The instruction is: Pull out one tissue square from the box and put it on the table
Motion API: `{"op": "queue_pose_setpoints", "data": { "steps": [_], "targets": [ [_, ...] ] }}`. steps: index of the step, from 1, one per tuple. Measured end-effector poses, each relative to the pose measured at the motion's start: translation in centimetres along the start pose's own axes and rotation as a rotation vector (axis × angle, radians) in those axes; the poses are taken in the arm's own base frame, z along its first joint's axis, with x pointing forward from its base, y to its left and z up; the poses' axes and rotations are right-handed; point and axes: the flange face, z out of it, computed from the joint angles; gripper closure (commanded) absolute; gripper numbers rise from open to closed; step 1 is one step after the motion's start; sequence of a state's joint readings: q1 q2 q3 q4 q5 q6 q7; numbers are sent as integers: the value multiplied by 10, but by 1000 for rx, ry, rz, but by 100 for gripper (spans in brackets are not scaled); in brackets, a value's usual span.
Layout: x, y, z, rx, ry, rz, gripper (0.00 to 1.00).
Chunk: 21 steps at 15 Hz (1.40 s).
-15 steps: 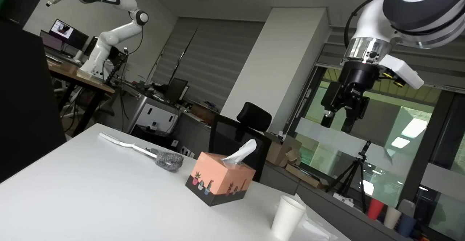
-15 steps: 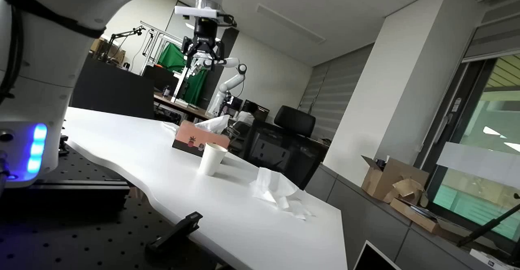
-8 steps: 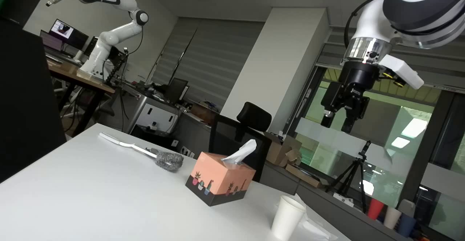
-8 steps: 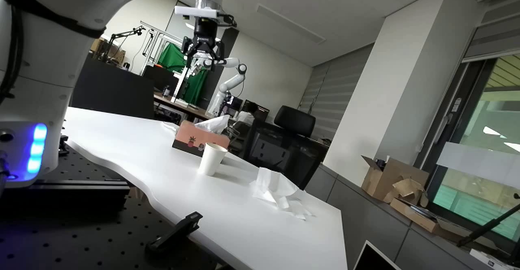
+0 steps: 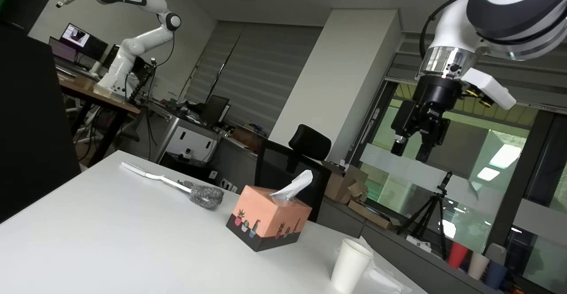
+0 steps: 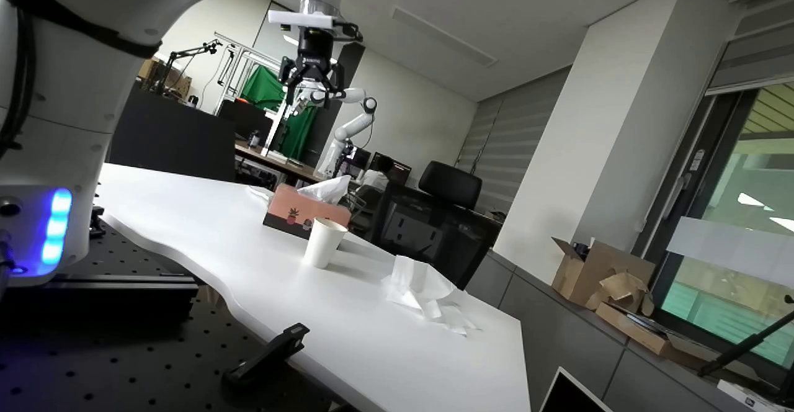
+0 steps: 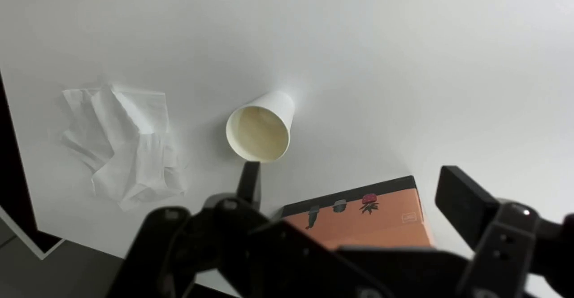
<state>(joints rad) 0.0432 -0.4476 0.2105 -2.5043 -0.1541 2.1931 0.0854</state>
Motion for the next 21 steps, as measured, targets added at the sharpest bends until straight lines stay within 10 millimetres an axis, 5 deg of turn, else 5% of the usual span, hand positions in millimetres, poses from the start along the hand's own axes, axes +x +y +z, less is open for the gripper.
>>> {"op": "queue_pose_setpoints", "data": {
  "steps": [4,12,15,21],
  "targets": [
    [22,36,15,-46,93,38,0],
    [113,102,38,-174,367,259,0],
    [152,98,47,-141,379,292,0],
    [212,46,73,5,330,294,0]
  ]
}}
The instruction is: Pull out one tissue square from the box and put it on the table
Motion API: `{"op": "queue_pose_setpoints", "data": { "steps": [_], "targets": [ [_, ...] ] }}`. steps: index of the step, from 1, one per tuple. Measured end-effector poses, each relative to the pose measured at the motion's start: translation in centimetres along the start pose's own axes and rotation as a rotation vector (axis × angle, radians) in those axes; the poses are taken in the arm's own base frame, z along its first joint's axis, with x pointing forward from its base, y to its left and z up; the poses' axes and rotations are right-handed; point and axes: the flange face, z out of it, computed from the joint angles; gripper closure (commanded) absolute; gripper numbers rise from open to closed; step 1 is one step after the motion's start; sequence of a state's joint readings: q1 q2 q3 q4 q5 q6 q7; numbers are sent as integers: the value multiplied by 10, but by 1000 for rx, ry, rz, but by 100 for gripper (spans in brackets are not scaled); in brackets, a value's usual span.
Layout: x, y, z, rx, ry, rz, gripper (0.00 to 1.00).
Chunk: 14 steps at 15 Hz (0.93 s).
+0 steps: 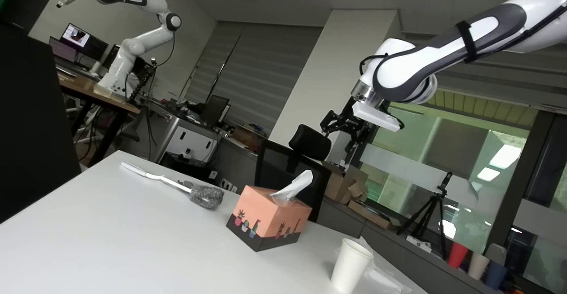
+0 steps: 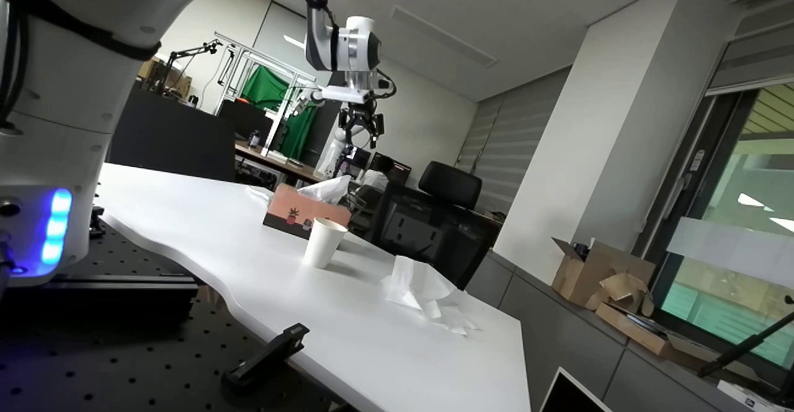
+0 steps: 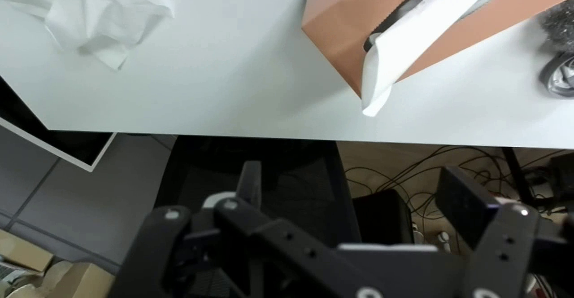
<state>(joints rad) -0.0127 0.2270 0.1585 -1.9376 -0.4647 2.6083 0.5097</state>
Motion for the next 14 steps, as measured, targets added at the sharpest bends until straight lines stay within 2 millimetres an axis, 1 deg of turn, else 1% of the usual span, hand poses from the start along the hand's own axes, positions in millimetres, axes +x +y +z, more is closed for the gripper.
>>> {"op": "queue_pose_setpoints", "data": {
  "steps": [1,5,11,14],
  "targets": [
    [1,-3,2,2,-2,0,0],
    [4,3,2,-2,-3,9,0],
    [4,3,2,-2,-4,9,0],
    [2,6,11,1,-22,26,0]
  ]
}}
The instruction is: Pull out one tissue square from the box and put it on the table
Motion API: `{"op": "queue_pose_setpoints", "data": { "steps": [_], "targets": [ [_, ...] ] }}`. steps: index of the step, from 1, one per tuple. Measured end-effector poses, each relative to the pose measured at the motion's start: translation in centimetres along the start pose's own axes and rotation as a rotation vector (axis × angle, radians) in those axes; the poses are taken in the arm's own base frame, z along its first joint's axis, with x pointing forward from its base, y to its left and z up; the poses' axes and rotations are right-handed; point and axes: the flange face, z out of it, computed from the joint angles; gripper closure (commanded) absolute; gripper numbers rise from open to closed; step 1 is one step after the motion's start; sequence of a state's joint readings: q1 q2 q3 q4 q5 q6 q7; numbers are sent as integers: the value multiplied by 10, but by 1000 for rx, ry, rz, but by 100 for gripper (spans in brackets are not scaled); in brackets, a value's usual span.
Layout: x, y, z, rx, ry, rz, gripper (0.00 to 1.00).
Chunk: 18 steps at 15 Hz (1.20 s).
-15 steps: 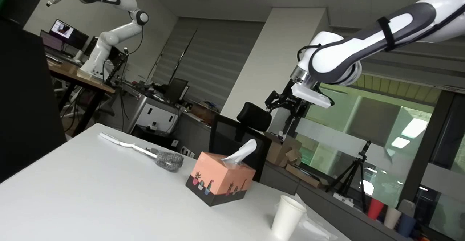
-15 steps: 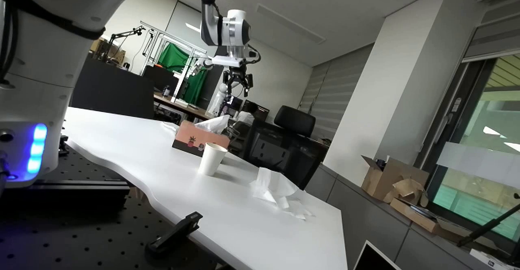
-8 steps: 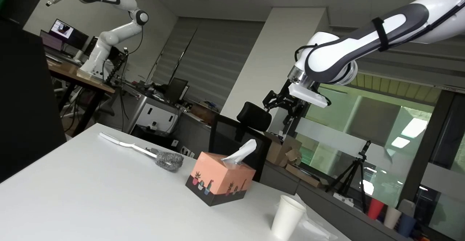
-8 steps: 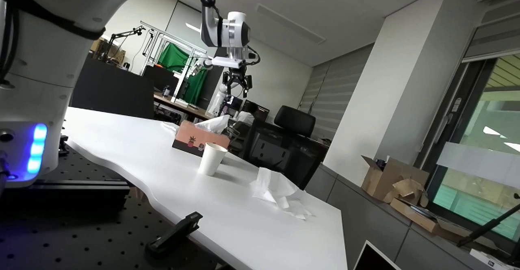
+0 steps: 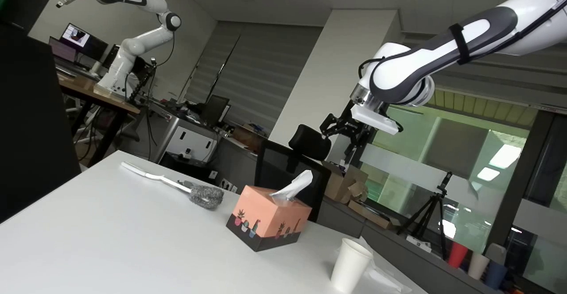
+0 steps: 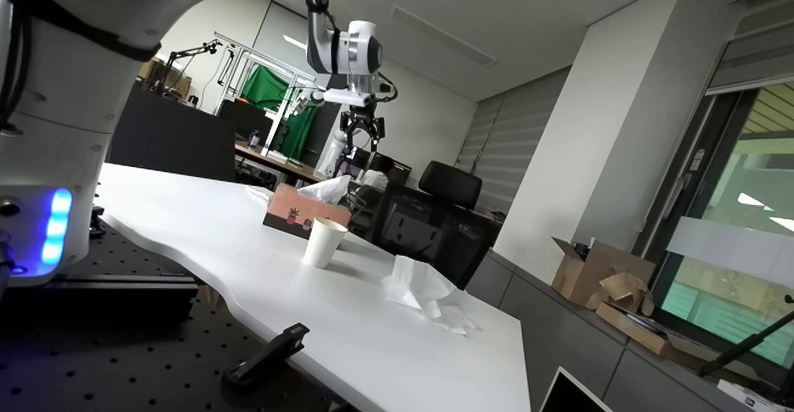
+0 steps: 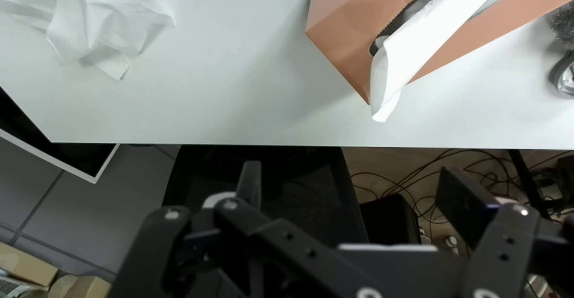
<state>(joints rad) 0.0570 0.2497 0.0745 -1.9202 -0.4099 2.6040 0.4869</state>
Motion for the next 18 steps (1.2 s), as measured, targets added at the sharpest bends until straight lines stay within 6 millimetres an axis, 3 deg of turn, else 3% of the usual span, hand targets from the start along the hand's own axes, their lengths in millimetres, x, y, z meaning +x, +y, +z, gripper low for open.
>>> {"op": "queue_pose_setpoints", "data": {
  "steps": [8,12,13,14,18],
  "targets": [
    [-3,3,63,142,-188,146,0],
    [1,-2,80,209,-192,201,0],
    [2,-3,83,218,-195,209,25],
    [2,-4,85,225,-198,216,27],
    [2,-6,96,240,-209,231,55]
  ]
}}
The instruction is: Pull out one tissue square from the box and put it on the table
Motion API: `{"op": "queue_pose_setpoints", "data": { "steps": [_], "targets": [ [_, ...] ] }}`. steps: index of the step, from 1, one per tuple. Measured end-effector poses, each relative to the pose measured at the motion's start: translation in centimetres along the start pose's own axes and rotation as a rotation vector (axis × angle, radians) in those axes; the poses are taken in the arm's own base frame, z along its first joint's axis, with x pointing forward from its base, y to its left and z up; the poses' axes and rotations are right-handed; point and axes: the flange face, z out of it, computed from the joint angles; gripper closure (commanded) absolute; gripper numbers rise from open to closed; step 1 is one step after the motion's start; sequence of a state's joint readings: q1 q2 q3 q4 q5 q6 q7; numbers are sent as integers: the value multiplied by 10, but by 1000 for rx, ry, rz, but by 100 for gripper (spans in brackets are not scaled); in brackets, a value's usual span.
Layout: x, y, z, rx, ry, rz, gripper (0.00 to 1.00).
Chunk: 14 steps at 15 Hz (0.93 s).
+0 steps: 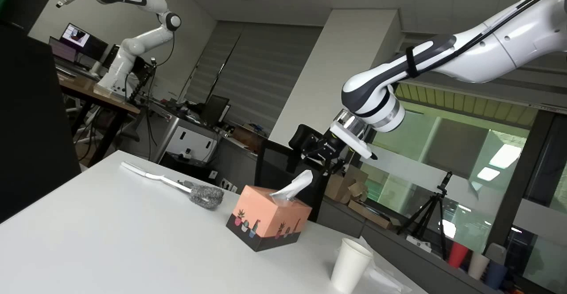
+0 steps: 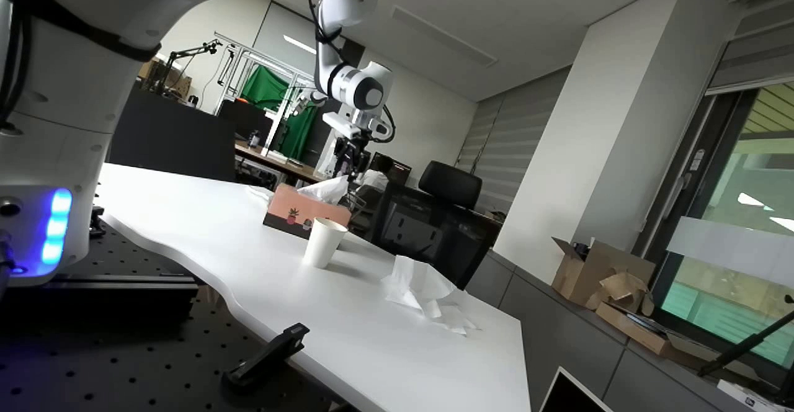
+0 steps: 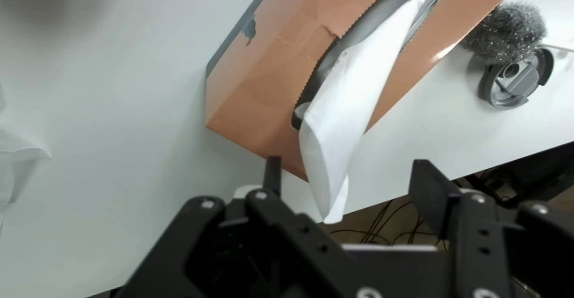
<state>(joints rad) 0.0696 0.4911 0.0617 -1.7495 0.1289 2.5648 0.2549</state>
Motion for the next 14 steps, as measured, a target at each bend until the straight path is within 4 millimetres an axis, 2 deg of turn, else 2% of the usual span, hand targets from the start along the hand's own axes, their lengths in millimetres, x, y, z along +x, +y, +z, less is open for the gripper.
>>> {"op": "queue_pose_setpoints", "data": {
  "steps": [6,11,14],
  "targets": [
    [2,0,9,7,-7,7,98],
    [5,-1,7,9,-1,3,100],
    [16,-2,-5,8,19,-5,100]
  ]
}}
